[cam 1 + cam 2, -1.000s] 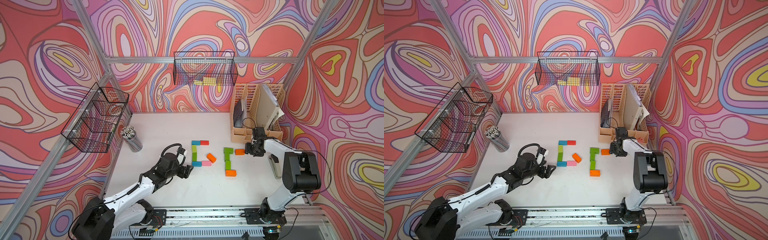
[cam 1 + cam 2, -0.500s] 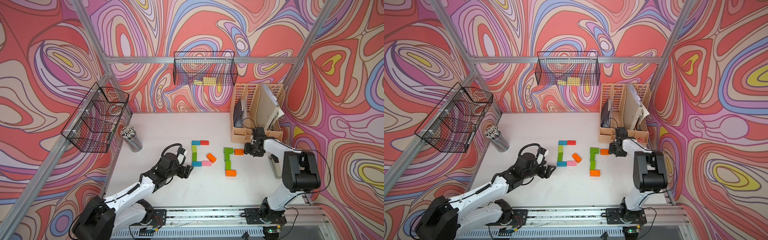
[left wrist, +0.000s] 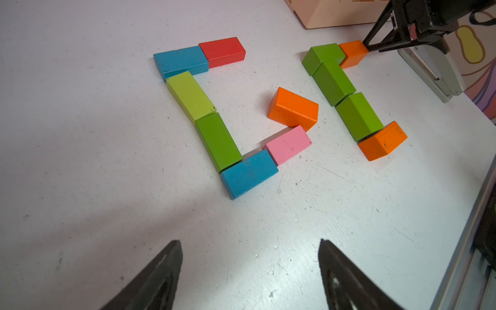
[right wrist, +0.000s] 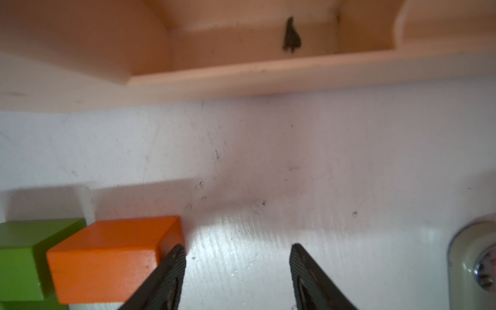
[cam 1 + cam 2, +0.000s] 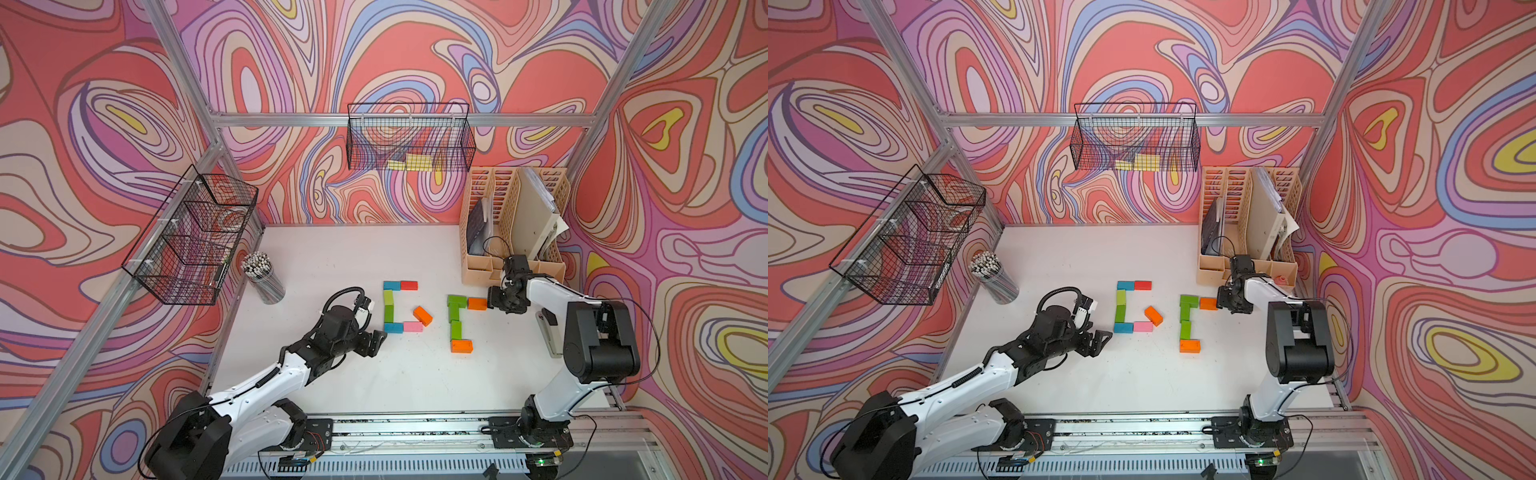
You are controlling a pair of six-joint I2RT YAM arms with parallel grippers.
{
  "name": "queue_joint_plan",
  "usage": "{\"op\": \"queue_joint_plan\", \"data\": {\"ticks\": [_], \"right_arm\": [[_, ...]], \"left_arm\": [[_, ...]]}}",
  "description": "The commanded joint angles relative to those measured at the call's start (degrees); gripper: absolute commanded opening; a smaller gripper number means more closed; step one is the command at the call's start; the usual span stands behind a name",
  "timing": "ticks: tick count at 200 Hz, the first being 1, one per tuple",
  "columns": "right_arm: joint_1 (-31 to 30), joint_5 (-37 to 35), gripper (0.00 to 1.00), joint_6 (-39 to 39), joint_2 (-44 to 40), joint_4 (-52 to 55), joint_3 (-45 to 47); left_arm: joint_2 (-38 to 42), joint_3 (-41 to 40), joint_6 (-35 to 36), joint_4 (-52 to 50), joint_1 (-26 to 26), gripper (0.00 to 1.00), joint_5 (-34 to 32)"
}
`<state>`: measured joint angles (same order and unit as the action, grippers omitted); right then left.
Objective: Assemble the letter c with building blocks
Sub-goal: Assemble the building block at the center of the board.
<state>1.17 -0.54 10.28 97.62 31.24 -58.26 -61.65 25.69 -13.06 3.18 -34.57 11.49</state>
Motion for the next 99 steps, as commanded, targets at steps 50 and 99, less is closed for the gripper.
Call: {"op": "queue_joint_plan", "data": {"ticks": [50,99], "right_arm": [[0.4,0.7,0.66,-0.3,0.9,-0.9,-1.3],[0.3,1.0,0.67,-0.3,1.1,-1.0,-1.5]], "left_arm": [[-0.2,0.5,1.0,-0.1,-0.2,0.82,-0.5],[-0.7,0.6,1.0,0.1,-0.2,0.82,-0.3]]}}
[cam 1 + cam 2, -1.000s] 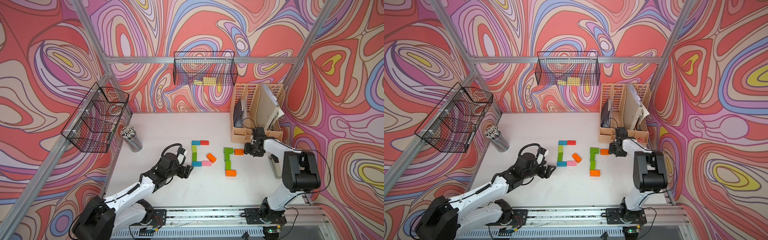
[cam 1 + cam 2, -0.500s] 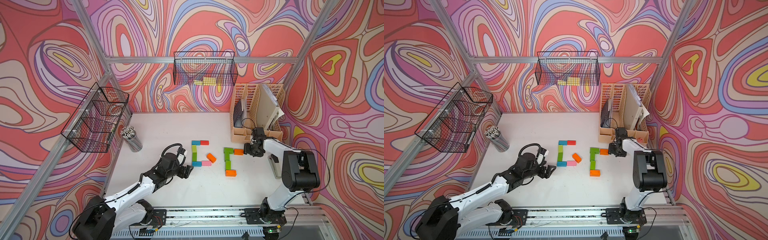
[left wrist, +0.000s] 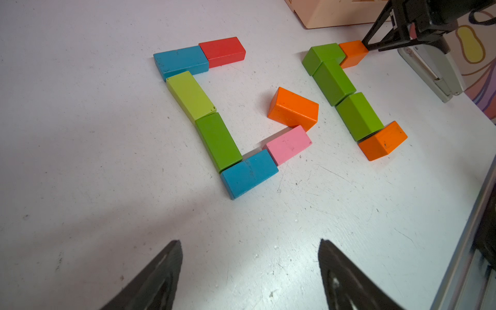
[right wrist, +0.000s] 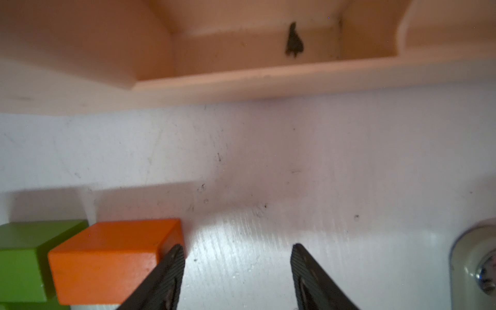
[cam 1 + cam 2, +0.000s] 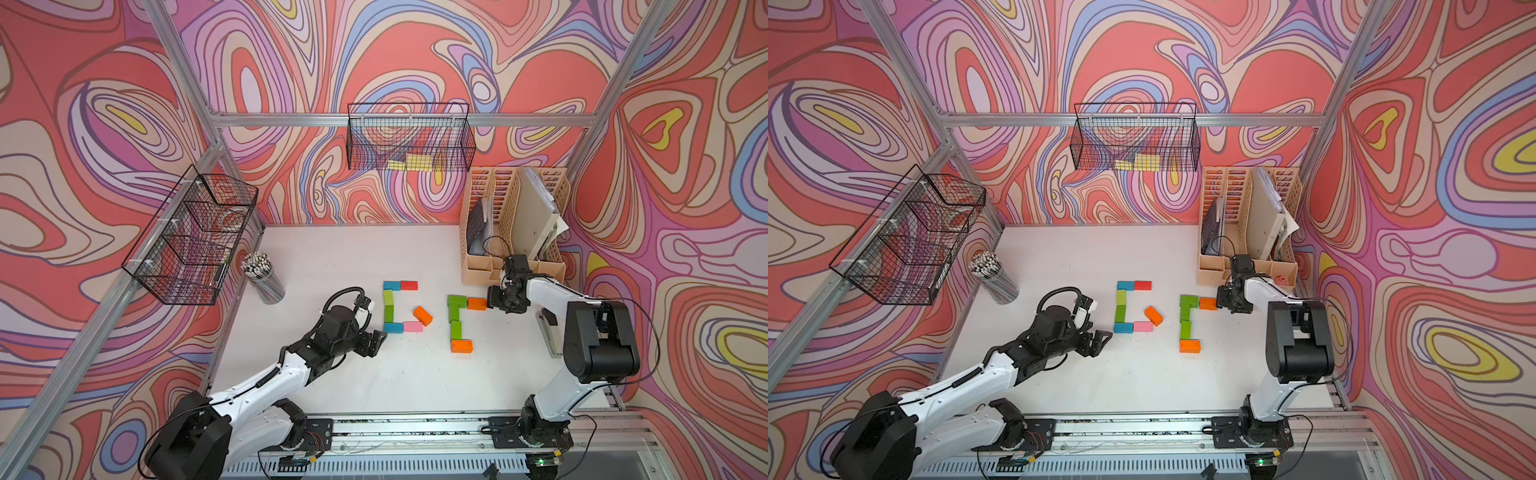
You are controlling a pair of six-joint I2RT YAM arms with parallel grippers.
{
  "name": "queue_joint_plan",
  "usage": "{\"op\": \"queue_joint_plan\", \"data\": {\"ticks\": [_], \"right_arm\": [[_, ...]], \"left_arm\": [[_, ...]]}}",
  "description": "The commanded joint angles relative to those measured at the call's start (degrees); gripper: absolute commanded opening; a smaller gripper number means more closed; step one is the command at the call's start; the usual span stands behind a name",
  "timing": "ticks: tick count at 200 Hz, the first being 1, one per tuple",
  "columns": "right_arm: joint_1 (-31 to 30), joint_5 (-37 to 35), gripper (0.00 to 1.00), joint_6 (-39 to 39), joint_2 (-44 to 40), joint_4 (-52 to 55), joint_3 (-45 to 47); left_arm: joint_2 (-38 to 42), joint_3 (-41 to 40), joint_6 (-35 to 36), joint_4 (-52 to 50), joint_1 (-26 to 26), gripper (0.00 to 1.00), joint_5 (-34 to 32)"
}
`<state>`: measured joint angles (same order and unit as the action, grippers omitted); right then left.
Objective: Assemble the letter c with building blocks
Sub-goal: Assemble the building block at the center of the board.
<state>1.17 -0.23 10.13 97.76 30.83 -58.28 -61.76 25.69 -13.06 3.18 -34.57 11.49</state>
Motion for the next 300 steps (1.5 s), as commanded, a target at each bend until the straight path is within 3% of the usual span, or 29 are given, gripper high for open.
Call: {"op": "queue_joint_plan", "data": {"ticks": [1,300], "right_arm": [[0.3,0.7,0.67,-0.2,0.9,-0.5,-1.4],[0.3,1.3,0.72,-0.3,1.0,-1.4,-1.8]], "left_arm": [[-0.6,0.6,1.0,0.1,-0.2,0.82,-0.4],[-1.0,0.7,1.2,0.2,-0.2,0.82,-0.5]]}}
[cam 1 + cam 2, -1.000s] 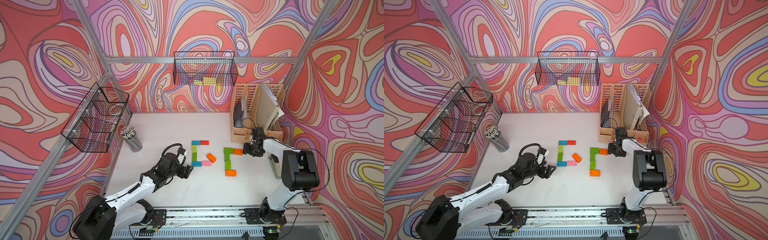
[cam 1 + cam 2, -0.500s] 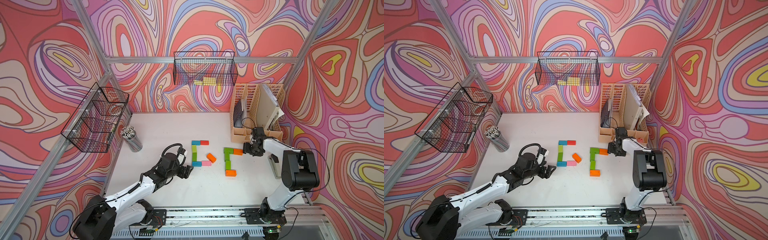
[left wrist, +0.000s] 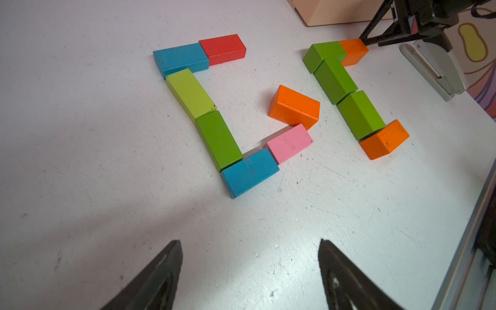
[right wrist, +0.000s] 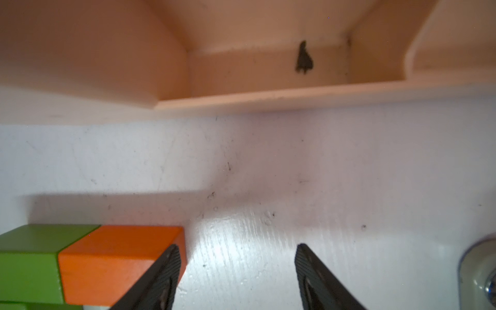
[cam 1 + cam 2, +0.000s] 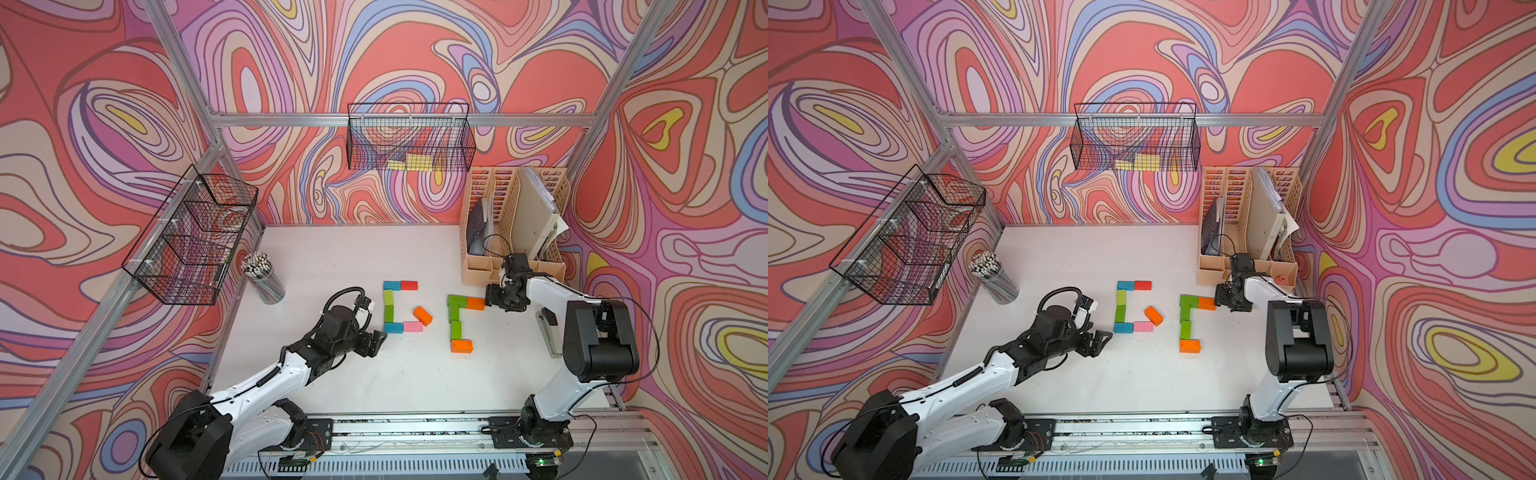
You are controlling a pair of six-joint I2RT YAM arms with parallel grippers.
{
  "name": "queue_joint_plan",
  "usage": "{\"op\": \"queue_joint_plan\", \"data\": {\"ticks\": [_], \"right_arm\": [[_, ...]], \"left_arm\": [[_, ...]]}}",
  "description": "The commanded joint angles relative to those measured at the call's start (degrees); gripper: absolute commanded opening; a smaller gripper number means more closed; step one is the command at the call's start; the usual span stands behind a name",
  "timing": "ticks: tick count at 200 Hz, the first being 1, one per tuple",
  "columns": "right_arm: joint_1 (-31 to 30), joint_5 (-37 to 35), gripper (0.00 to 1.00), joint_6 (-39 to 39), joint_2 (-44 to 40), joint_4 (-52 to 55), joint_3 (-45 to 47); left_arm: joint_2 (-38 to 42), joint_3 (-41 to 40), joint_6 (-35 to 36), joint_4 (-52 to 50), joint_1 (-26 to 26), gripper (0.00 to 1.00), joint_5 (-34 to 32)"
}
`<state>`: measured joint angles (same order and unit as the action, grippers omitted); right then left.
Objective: Assemble the letter c with building blocks
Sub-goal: Assemble the building block at the center of the board, then adjust the building block at the center of the board.
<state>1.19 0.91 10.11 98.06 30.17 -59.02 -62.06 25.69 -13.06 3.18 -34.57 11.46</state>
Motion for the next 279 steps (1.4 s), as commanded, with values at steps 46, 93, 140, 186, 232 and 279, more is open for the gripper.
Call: {"op": "queue_joint_plan", "data": {"ticks": [46,93,140,186,232,279], "right_arm": [[0.3,-6.8,0.75,1.5,-2.7,-0.7,0.0],[0.5,-2.2,0.71,3.0,-9.2,-0.7,1.6],[-2.1,9.6,0.60,2.8,-11.8,0.1,3.6],[-6.6,10.4,0.60,4.3,-12.7,1.2,7.3],[-9.8,9.0,0.59,9.0,-16.2,2.1,12.1],[-12.7,9.1,0.57,11.2,-16.3,0.8,15.0]], "left_arm": [[-0.5,0.8,1.3,0.1,-0.2,0.82,-0.5],[-0.4,1.0,0.7,0.5,-0.2,0.82,-0.3],[-0.1,0.7,-1.0,1.0,-0.2,0.82,-0.1],[1.9,-0.5,-0.9,1.0,-0.2,0.82,-1.3],[2.2,-0.7,-0.8,1.0,-0.2,0.82,-1.6],[2.4,-0.7,-1.1,0.8,-0.2,0.82,-1.0]]}}
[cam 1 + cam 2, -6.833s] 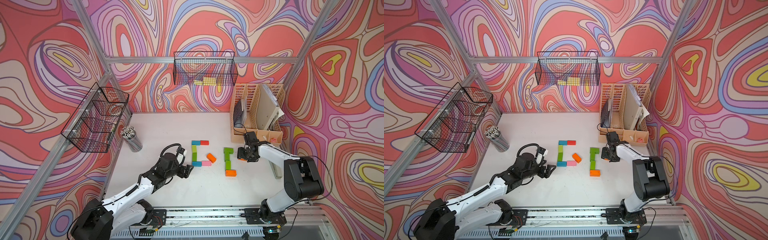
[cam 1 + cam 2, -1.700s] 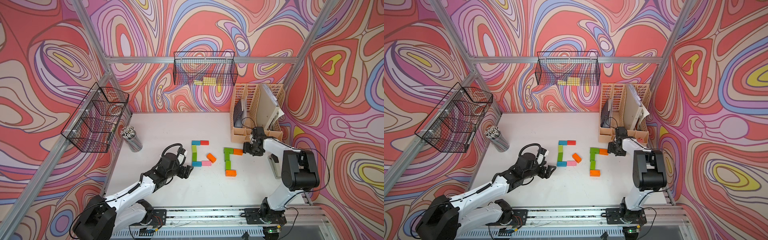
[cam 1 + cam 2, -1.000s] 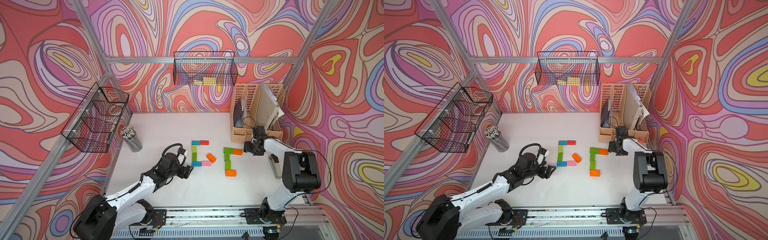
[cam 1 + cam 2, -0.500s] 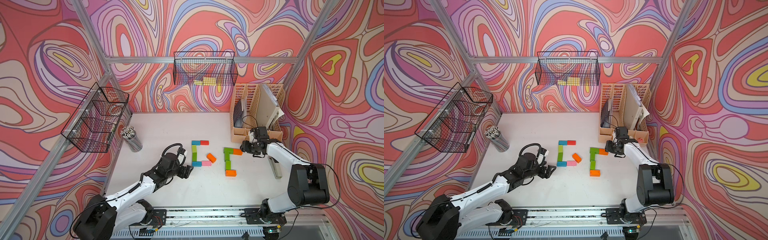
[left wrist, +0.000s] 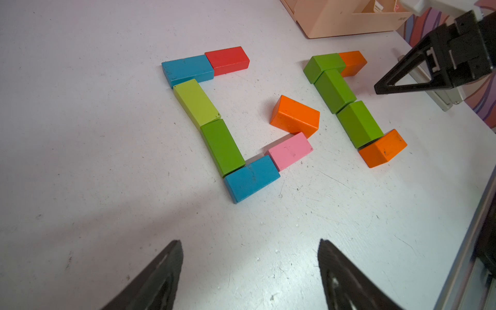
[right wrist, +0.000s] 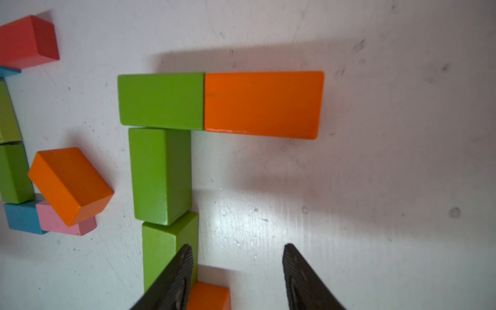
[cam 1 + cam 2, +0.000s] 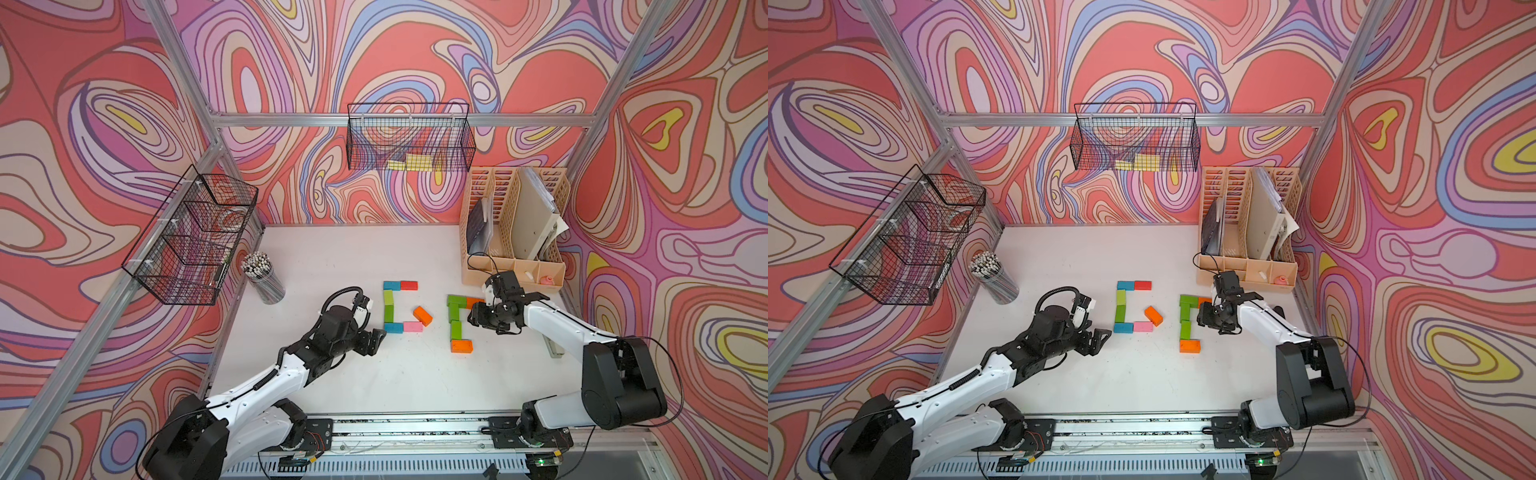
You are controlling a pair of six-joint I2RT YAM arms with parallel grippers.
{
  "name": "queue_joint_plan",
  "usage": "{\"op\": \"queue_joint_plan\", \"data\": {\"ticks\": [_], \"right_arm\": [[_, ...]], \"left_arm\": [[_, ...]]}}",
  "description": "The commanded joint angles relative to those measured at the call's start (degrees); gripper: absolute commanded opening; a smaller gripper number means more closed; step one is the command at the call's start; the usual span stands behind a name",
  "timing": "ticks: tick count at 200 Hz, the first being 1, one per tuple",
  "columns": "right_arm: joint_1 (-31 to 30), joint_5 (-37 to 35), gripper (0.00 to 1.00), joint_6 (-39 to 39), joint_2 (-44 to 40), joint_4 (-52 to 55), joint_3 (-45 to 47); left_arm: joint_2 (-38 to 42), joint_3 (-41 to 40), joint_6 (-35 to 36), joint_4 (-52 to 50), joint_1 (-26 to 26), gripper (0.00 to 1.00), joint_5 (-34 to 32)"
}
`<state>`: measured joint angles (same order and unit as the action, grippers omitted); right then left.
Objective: Assemble the letter c with building blocks
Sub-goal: Adjust the building block at the center of the board.
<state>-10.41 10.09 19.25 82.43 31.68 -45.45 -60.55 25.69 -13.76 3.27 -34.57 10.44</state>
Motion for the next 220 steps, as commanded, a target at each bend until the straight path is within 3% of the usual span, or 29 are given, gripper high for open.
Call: {"op": "queue_joint_plan", "data": {"ticks": [1,50,165,220], "right_arm": [[-1.2,-0.1,0.57,2.1,-0.6,-0.7,1.4],[-2.1,0.5,0.65,2.0,1.2,-1.4,1.7],[-2.8,1.4,0.68,1.5,3.2,-2.7,1.8],[-2.7,-2.9,0.68,1.7,1.6,-1.3,1.2]], "left_arm": [[0.9,-0.7,-0.4,0.7,-0.2,0.82,0.0],[2.2,-0.9,-0.2,-0.1,-0.2,0.82,-0.6],[2.8,-1.1,0.2,-0.5,-0.2,0.82,-1.2],[2.6,-1.0,0.3,-0.7,-0.2,0.82,-1.3]]}}
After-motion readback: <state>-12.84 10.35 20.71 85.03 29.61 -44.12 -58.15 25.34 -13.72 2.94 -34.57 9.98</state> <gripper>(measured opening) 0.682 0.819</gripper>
